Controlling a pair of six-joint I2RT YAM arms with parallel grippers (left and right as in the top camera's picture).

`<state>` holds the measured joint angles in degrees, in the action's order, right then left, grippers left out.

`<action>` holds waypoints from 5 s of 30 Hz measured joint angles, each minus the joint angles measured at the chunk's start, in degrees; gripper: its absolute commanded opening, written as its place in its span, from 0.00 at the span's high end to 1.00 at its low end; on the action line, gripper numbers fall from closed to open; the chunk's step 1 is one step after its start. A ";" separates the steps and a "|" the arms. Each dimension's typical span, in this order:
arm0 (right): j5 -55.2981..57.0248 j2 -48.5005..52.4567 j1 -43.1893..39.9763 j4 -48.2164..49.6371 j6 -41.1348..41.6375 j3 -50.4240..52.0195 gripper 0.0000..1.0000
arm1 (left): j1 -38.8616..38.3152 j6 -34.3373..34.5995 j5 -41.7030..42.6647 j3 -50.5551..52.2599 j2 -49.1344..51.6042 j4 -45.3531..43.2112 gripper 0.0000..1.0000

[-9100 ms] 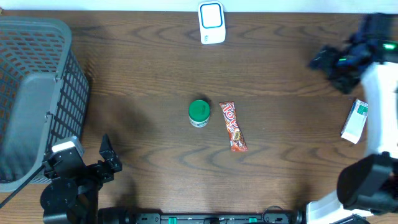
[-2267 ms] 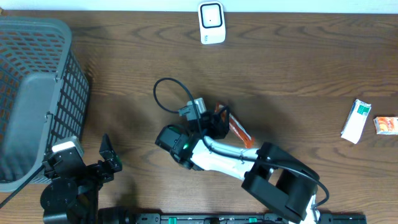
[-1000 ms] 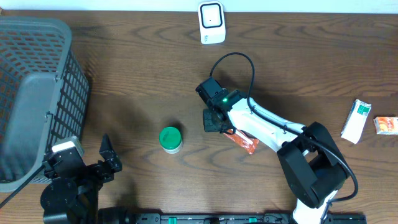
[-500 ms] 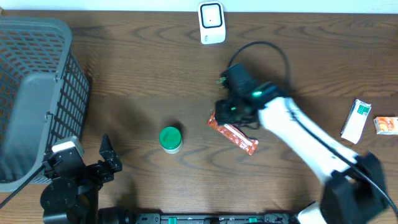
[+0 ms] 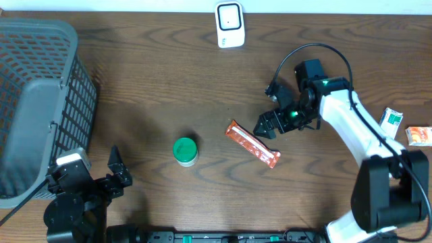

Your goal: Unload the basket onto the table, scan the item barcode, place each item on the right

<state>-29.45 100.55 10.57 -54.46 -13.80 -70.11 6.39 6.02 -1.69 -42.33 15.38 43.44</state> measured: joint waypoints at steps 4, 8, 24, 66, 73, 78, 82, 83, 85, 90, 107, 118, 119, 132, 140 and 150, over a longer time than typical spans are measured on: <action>0.83 2.27 -2.21 0.28 -3.85 0.83 0.01 | 0.00 0.00 0.00 0.00 0.00 0.02 0.04; 0.26 4.15 -2.58 0.92 -7.06 1.77 0.01 | 0.00 0.00 0.00 0.00 0.00 0.02 0.04; -11.08 12.68 -2.01 -2.75 -12.35 2.58 0.01 | 0.00 0.00 0.00 0.00 0.00 0.02 0.04; -10.27 12.13 2.32 3.74 -5.92 9.14 0.99 | 0.00 0.00 0.00 0.00 0.00 0.02 0.04; -8.07 -2.56 2.54 1.53 -1.40 8.63 0.99 | 0.00 0.00 0.00 0.00 0.00 0.02 0.04; -9.86 -14.23 2.84 0.83 0.96 8.17 0.98 | 0.00 0.00 0.02 0.00 0.00 0.02 0.04; -13.70 -19.78 3.45 0.39 1.33 8.15 0.99 | 0.00 0.00 0.00 0.00 0.00 0.02 0.04; -14.69 -20.81 3.72 0.24 1.25 8.15 0.99 | 0.00 0.00 0.00 0.00 0.00 0.02 0.04; -16.98 -22.49 4.59 0.07 0.57 8.15 0.99 | 0.00 0.00 0.00 0.00 0.00 0.02 0.04; -21.16 -24.79 5.49 -0.66 -0.31 8.15 0.99 | 0.00 0.00 0.00 0.00 0.00 0.02 0.04; -10.36 -24.92 7.06 3.21 2.84 8.17 0.99 | 0.00 0.00 0.00 0.00 0.00 0.02 0.04; 23.56 -15.45 13.57 30.27 12.92 8.13 0.99 | 0.00 0.00 0.00 0.00 0.00 0.00 0.04; 26.03 -13.81 13.55 33.07 13.31 8.09 0.99 | 0.00 0.00 0.00 0.00 0.00 -0.02 0.04; 44.33 15.89 12.74 41.64 9.42 -21.00 0.99 | 0.00 0.00 0.02 0.00 0.00 0.04 0.04; 56.24 32.61 12.74 40.39 1.57 -41.77 0.99 | 0.00 0.02 0.02 0.00 0.00 0.02 0.04; 68.30 45.59 14.64 43.60 -12.09 -48.24 0.99 | 0.00 0.00 0.02 0.00 0.00 0.02 0.04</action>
<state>38.85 146.15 25.21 -10.85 -25.89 -118.34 6.39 6.02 -1.67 -42.33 15.38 43.46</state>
